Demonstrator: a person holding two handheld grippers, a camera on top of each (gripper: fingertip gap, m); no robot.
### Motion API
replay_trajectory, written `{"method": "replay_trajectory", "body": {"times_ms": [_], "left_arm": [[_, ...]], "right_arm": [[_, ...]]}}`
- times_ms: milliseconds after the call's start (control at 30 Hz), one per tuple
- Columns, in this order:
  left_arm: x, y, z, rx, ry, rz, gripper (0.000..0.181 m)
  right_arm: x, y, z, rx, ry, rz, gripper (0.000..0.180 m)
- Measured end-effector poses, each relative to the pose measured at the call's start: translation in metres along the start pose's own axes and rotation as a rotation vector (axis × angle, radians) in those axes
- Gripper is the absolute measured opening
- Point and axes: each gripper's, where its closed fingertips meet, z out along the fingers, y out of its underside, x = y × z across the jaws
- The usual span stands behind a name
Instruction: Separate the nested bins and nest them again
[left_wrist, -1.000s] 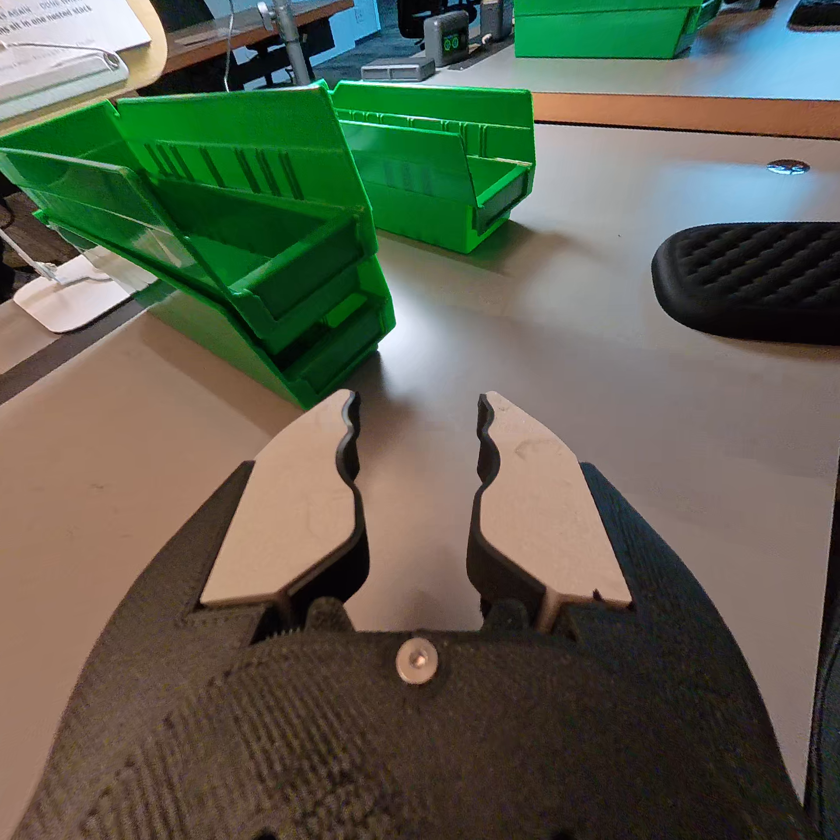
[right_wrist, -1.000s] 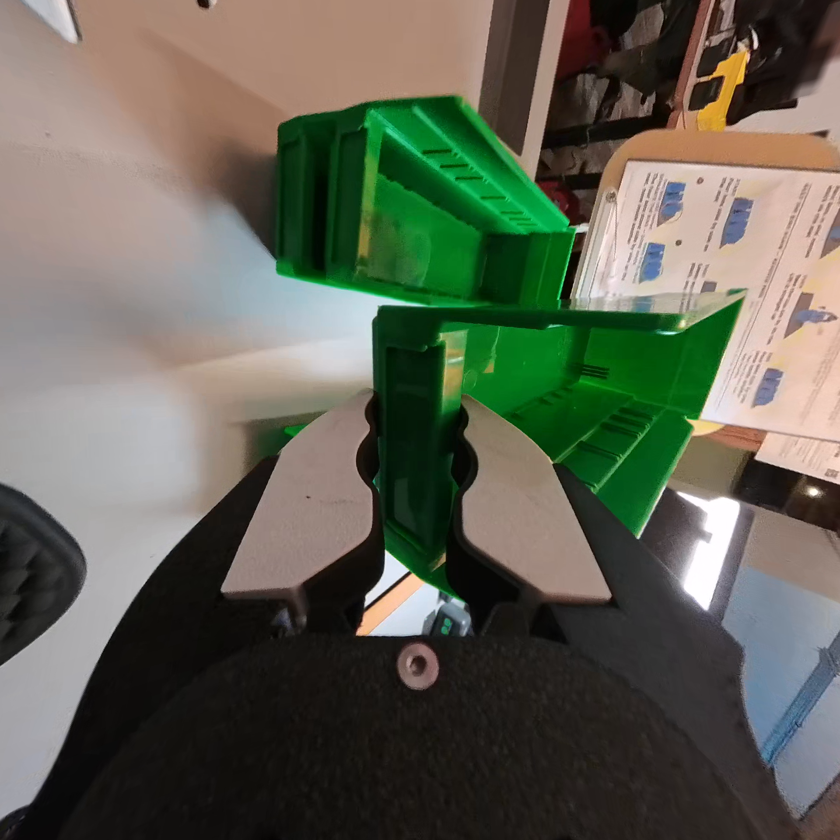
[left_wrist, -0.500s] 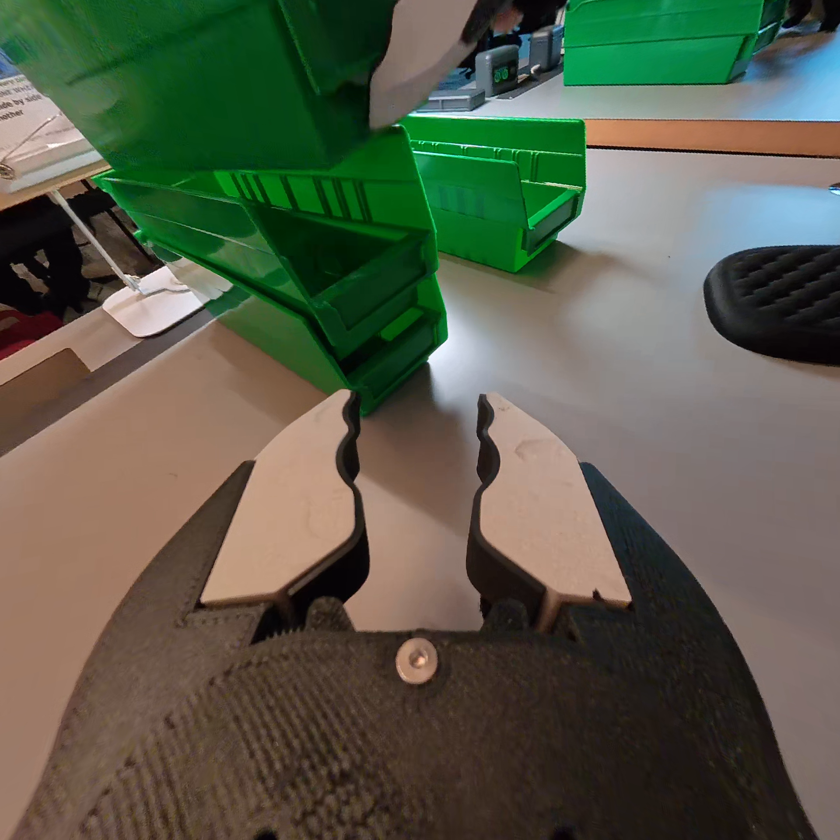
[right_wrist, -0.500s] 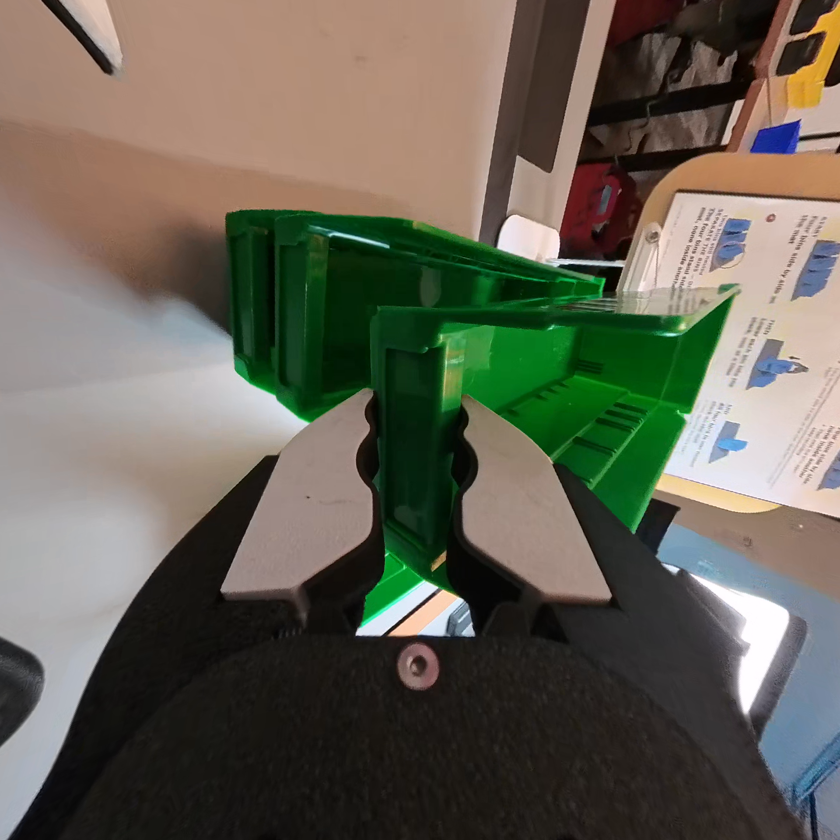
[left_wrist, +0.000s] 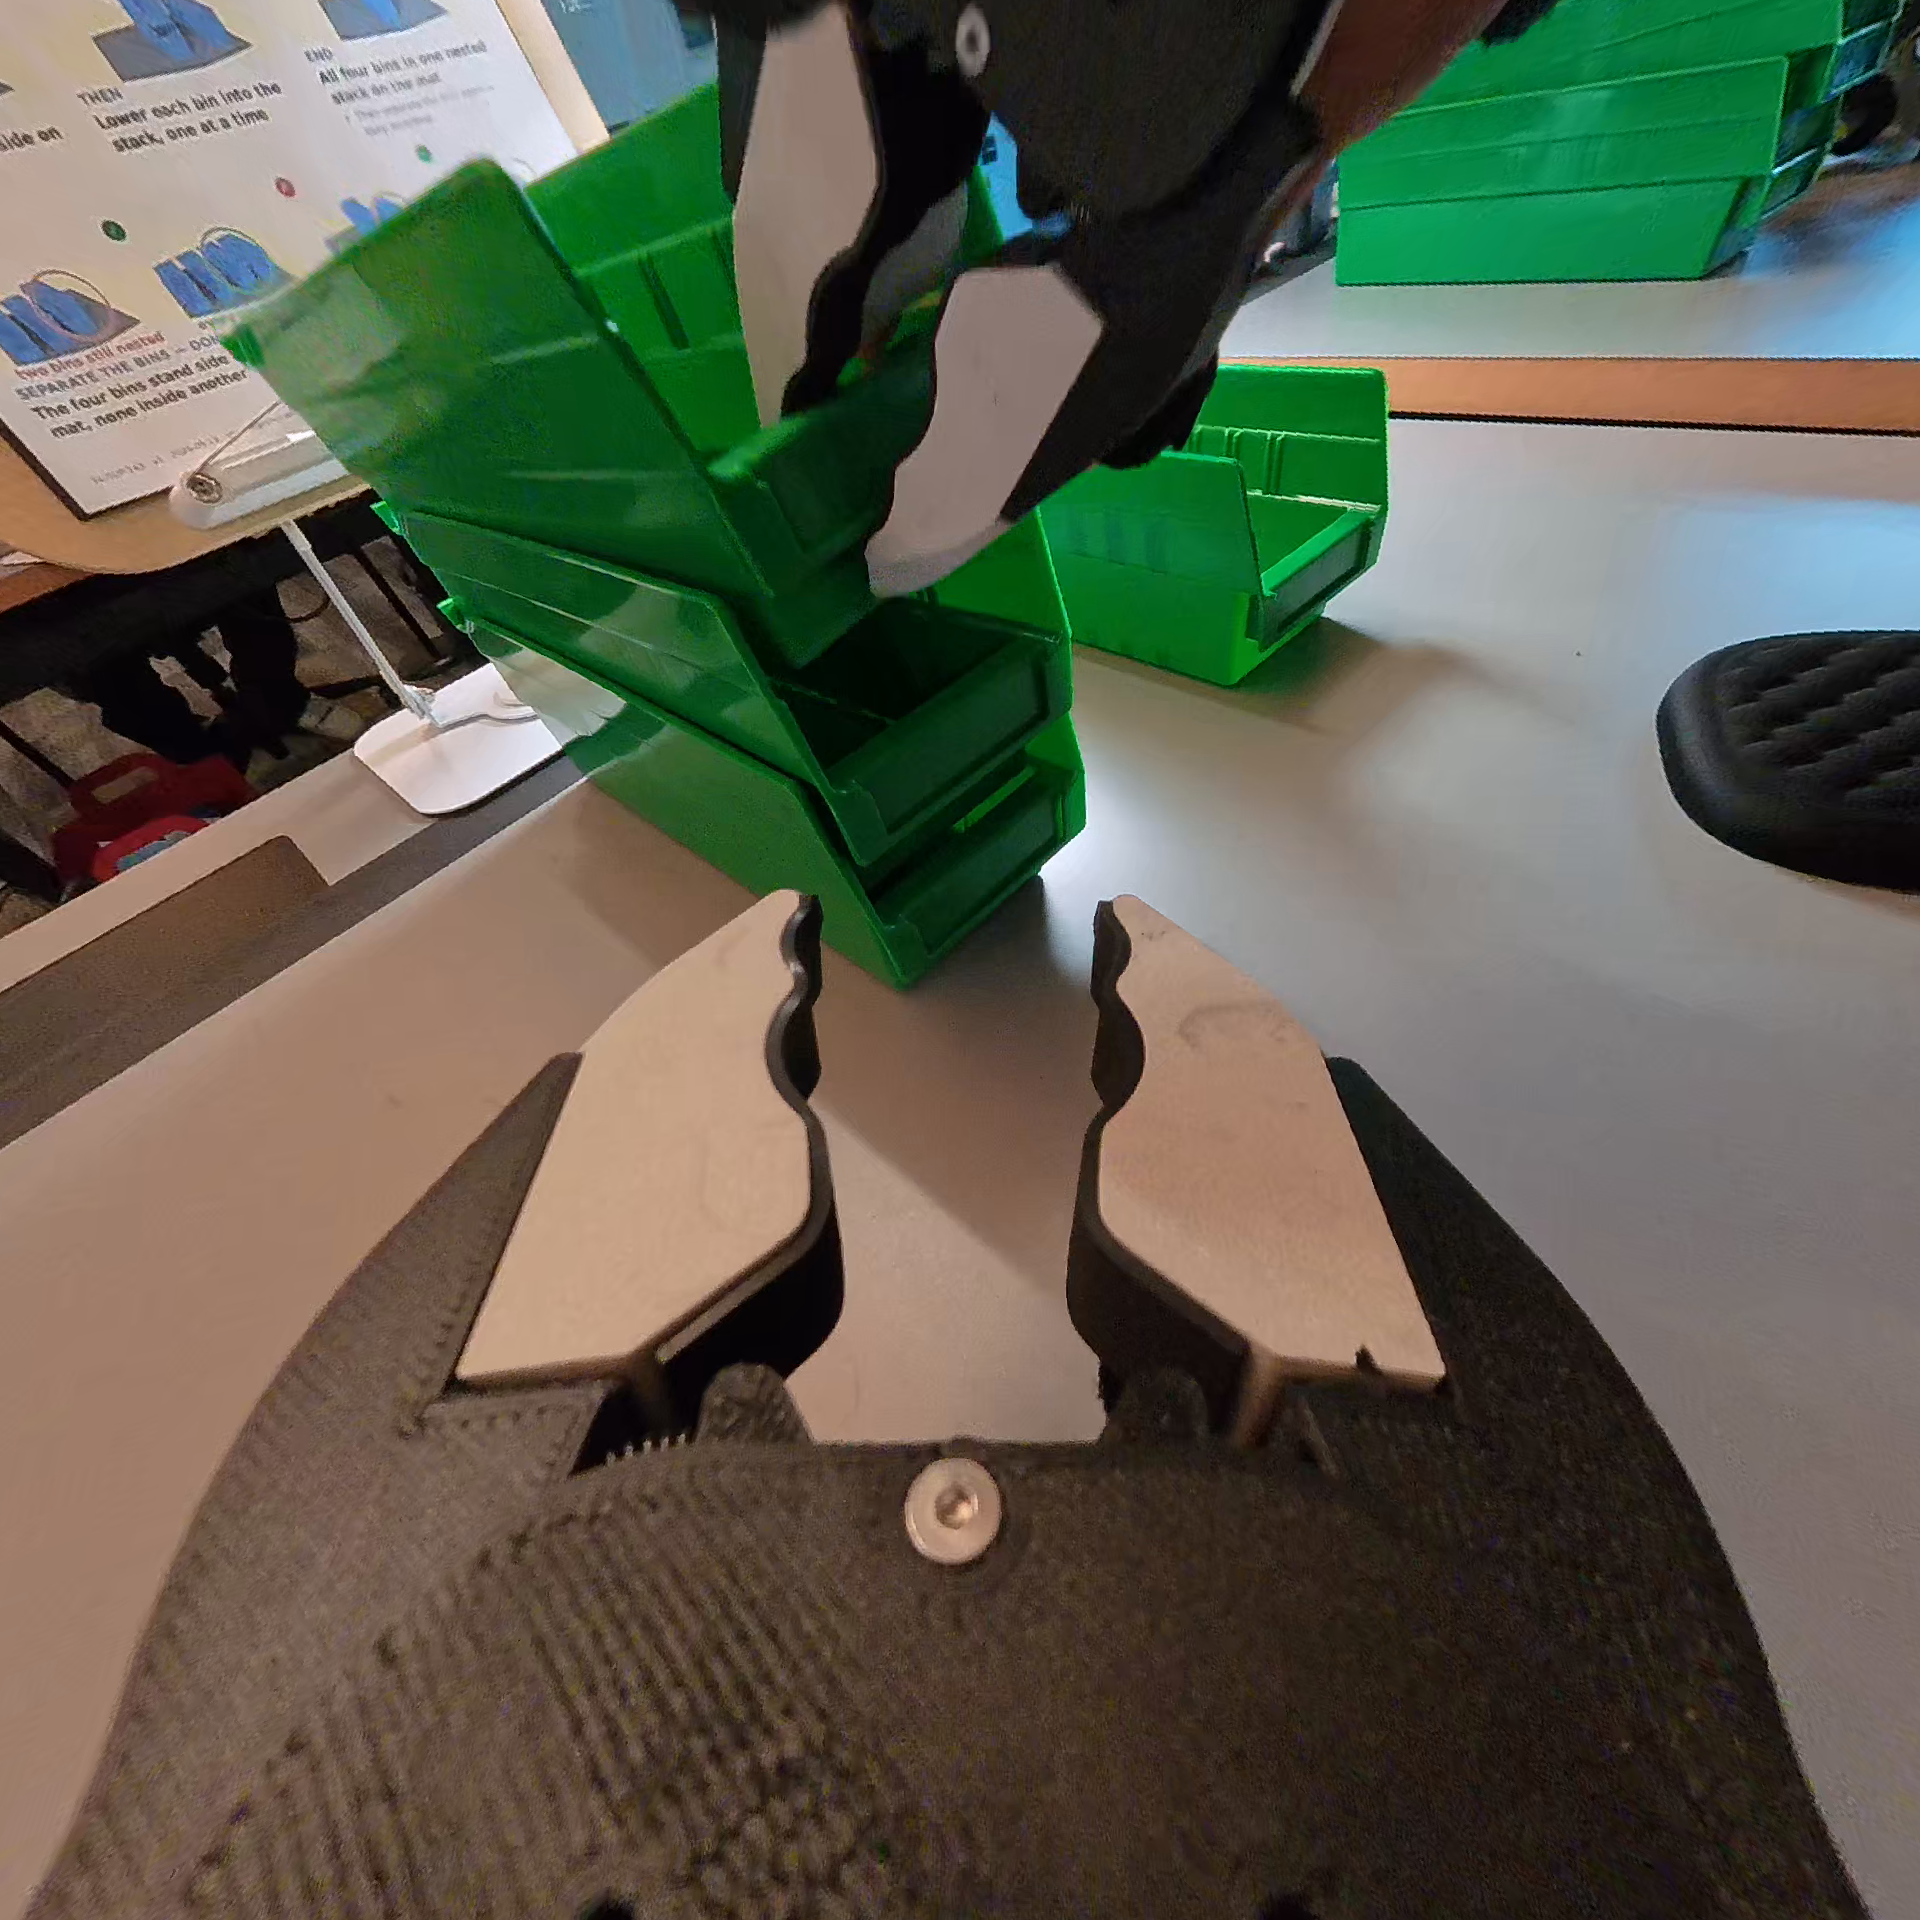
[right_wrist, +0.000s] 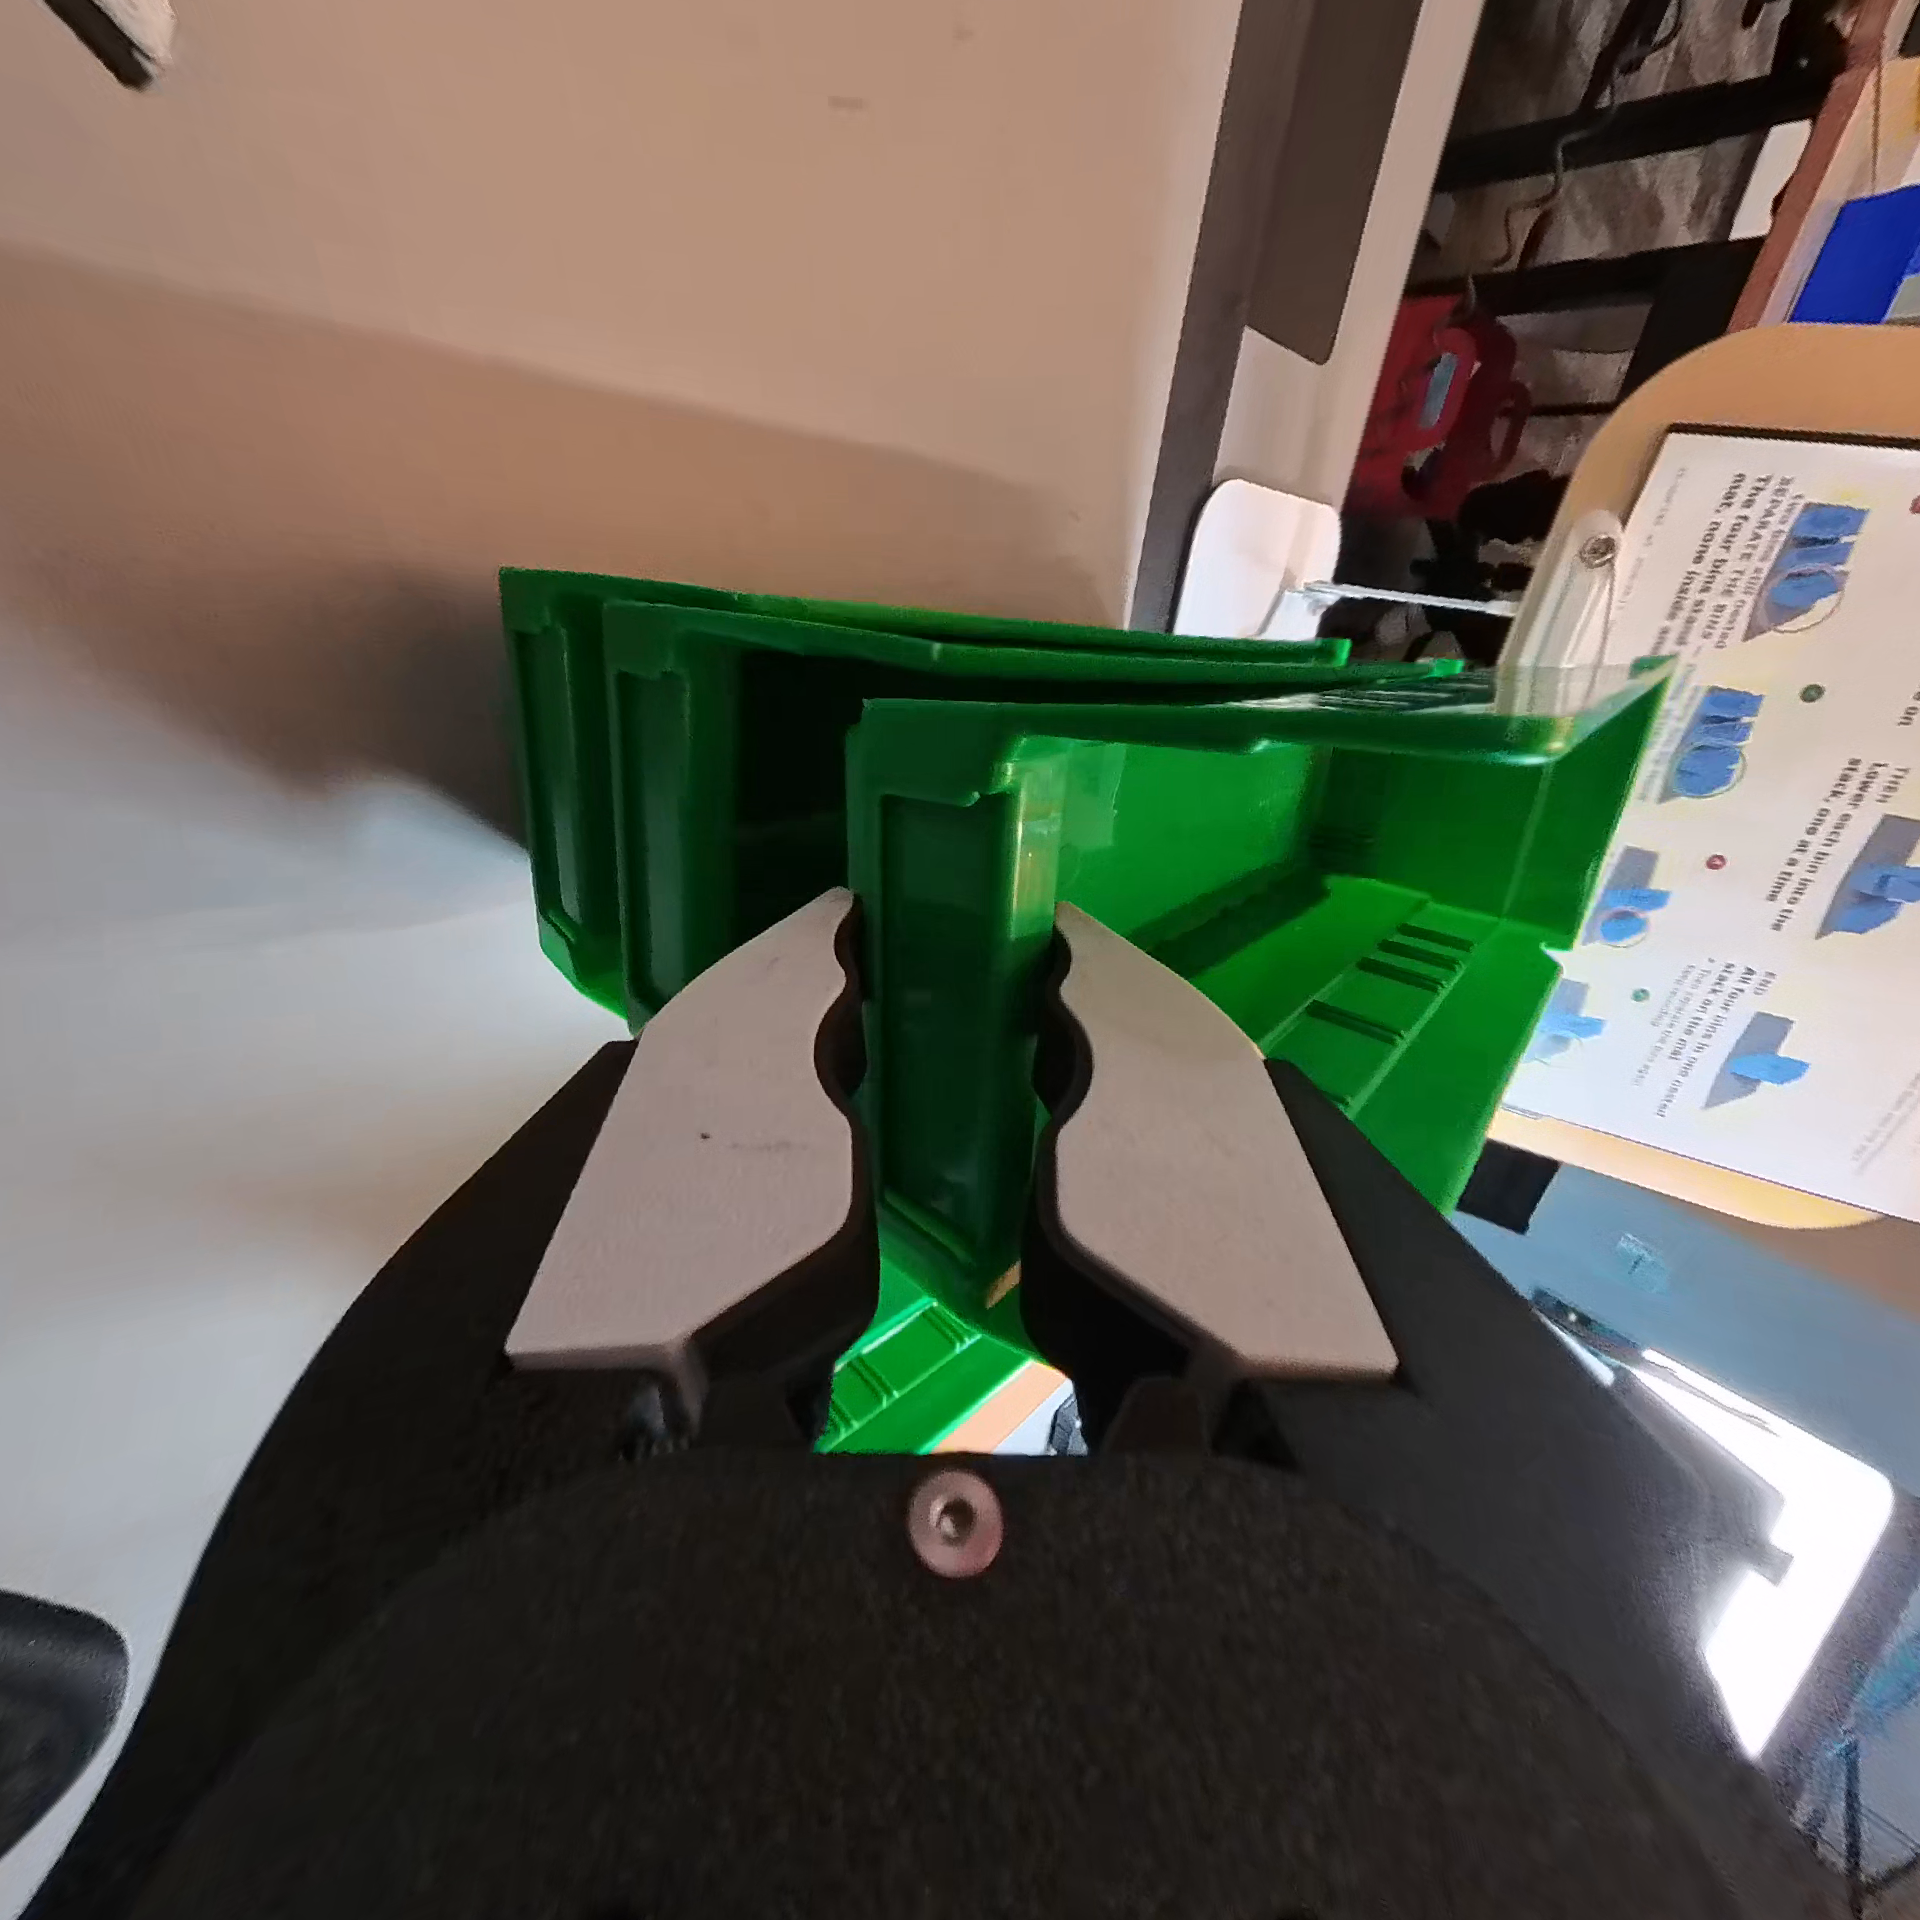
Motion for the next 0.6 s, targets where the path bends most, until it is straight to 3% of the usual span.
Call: {"method": "replay_trajectory", "body": {"times_ms": [300,367,600], "left_arm": [[0.000,0.000,0.000,0.001,0.001,0.001,0.050],[0.001,0.001,0.000,0.000,0.003,0.003,0.050],[0.001,0.003,0.001,-0.003,0.007,0.004,0.049]], "right_arm": [[-0.008,-0.003,0.018,0.014,0.022,0.017,0.030],[-0.008,-0.003,0.019,0.010,0.027,0.023,0.042],[-0.007,-0.023,-0.021,0.144,0.021,0.059,0.050]]}}
